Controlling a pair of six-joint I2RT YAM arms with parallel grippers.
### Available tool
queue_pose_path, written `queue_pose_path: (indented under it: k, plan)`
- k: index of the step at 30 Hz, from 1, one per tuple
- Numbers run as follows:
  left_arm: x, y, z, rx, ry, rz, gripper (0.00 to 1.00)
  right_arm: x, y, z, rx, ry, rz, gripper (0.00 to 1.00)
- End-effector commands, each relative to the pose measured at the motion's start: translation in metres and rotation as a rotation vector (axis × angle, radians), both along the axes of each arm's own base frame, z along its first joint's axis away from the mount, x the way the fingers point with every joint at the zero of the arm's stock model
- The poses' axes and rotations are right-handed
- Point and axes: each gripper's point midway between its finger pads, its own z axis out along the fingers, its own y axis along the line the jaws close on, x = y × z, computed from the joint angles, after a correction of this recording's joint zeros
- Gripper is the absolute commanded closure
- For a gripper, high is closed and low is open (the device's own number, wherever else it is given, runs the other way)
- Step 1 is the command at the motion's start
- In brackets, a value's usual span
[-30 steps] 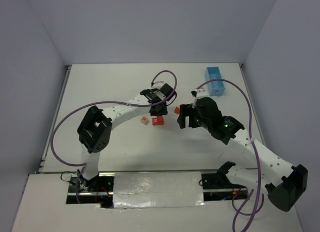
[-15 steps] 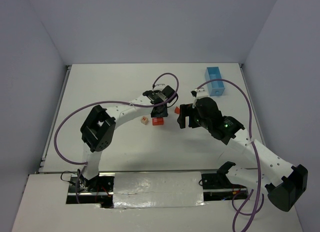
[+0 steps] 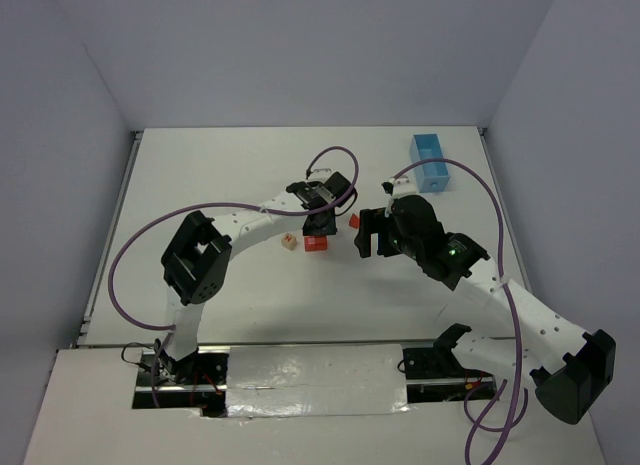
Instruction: Build the wood block tower
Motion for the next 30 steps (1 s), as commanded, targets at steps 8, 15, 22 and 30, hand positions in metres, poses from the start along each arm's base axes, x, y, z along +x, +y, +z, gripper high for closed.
queue_pose_path:
  k: [8,15,22,30]
  plan:
    - [0.0061,-0.0084,0.0048,-0.013,-0.021,0.004,0.86,0.0024,0.0016,0.0103,0.032,-0.039,-0.002,0.1]
    - [0.0063,-0.0101,0.0005,-0.007,-0.01,-0.001,0.83,0.0027,0.0021,0.0097,0.032,-0.038,-0.001,0.1]
    - [0.0066,-0.0102,0.0039,-0.012,-0.018,-0.006,0.78,0.0029,0.0022,0.0088,0.029,-0.036,0.0,0.1]
    - [0.006,-0.0092,0.001,-0.003,-0.01,-0.003,0.76,0.0023,0.0025,0.0094,0.034,-0.039,0.002,0.1]
